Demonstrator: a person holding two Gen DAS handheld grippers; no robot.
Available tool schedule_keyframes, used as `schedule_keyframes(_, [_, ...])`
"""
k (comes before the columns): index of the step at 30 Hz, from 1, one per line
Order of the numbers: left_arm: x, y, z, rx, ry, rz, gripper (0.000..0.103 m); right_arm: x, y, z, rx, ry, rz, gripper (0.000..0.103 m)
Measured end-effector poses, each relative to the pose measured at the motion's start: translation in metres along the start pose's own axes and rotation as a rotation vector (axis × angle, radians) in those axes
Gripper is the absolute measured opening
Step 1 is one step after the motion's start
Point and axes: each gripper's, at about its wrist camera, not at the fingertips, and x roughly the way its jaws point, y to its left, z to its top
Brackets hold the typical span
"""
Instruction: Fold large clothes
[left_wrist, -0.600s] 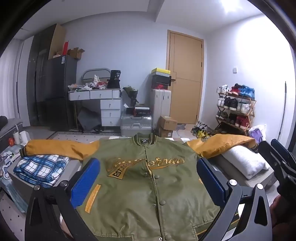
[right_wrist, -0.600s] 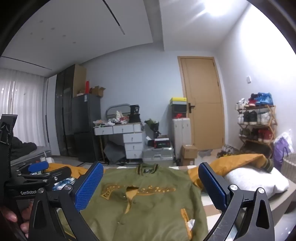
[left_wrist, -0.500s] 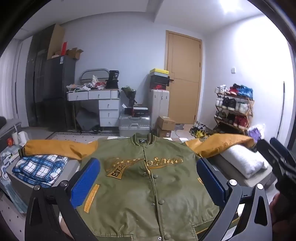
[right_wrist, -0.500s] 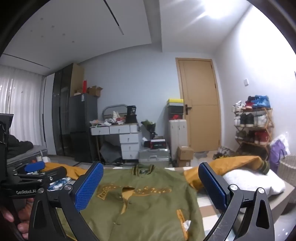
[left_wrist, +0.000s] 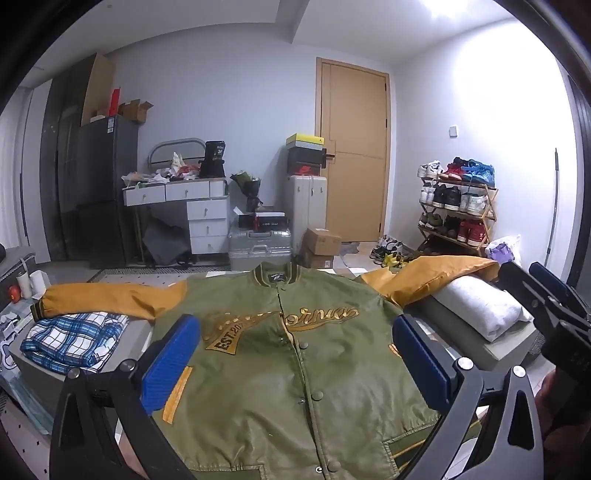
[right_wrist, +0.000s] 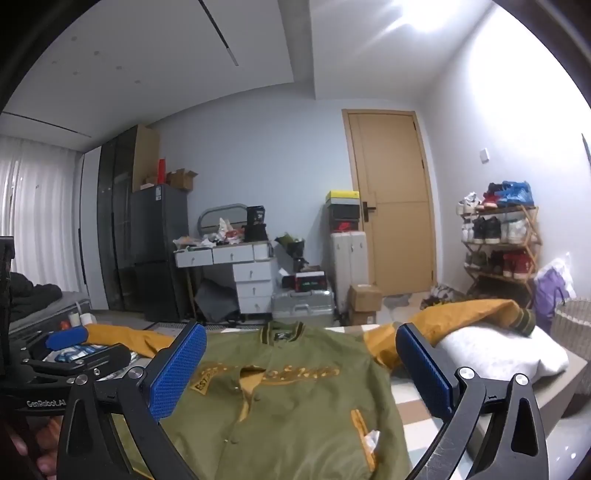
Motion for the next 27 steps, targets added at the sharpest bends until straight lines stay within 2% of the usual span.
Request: schedule_keyframes(27, [0.0048, 0.0021, -0.0011, -0.004, 0.041, -0.001, 0.102, 0.0027, 0.0001, -0.0063, 0.009, 0.025, 0.016, 0.103])
